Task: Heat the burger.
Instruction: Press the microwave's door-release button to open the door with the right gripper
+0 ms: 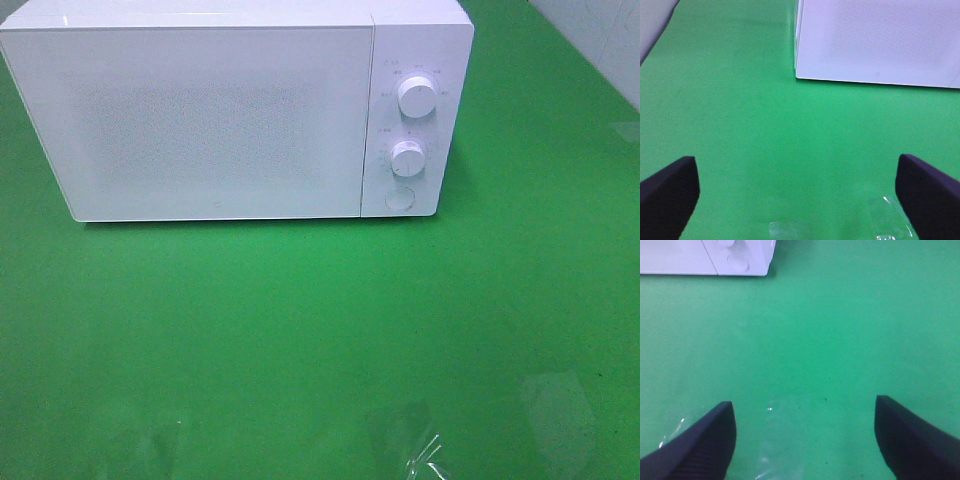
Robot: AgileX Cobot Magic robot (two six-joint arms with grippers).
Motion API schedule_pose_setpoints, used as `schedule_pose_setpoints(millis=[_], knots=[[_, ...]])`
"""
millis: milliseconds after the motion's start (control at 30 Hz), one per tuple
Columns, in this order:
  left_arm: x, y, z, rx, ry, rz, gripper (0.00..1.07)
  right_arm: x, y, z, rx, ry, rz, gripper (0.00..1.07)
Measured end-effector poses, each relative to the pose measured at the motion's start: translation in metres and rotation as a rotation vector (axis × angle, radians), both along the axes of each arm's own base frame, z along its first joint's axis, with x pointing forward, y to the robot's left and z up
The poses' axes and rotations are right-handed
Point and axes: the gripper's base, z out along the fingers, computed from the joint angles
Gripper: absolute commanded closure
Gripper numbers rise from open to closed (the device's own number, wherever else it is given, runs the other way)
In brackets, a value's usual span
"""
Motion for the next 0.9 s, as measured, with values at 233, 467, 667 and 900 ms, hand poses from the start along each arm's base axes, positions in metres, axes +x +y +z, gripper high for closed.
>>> schedule_pose_setpoints(millis=[233,467,667,900], knots=[[0.0,0.0,0.0,0.0,0.0,0.0,0.07,-0.028,-0.011,0.005,0.024,-0.11,-0.083,0.32],[0.0,0.0,0.0,0.0,0.0,0.0,0.07,-0.051,-0.016,-0.003,0.026,-0.141,-0.098,0.32],[0.0,0.0,0.0,0.0,0.0,0.0,0.07,-0.069,-0.019,-0.003,0.04,-0.246,-0.101,0.32],[0.0,0.0,0.0,0.0,0.0,0.0,0.07,-0.07,-0.02,-0.003,0.04,-0.249,-0.103,0.32]])
